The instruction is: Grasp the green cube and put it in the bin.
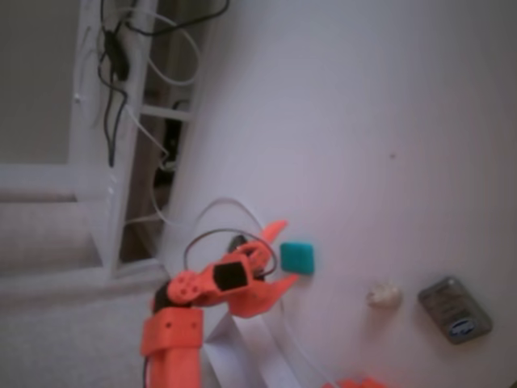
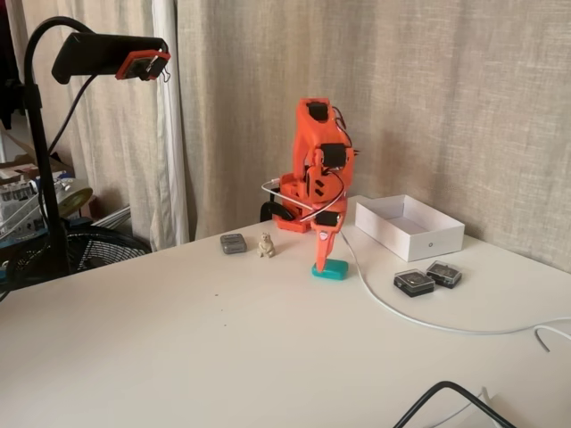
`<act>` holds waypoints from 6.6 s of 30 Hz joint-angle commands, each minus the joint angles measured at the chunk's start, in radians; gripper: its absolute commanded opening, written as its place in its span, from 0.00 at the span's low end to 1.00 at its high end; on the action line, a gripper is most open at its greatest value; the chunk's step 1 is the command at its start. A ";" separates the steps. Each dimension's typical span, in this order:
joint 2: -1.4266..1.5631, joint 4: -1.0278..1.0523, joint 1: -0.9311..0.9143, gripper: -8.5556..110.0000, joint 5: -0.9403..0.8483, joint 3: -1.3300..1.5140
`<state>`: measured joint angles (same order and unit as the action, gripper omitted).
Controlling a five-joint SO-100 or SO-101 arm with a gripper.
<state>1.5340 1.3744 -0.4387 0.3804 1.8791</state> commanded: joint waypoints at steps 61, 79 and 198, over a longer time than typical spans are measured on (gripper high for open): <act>-0.158 0.025 0.023 0.00 -0.003 -0.046; -0.058 -0.014 0.057 0.00 -0.098 -0.190; 1.759 -0.014 0.491 0.12 -0.448 0.957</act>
<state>3.2658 1.3407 0.0598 -0.0721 2.8317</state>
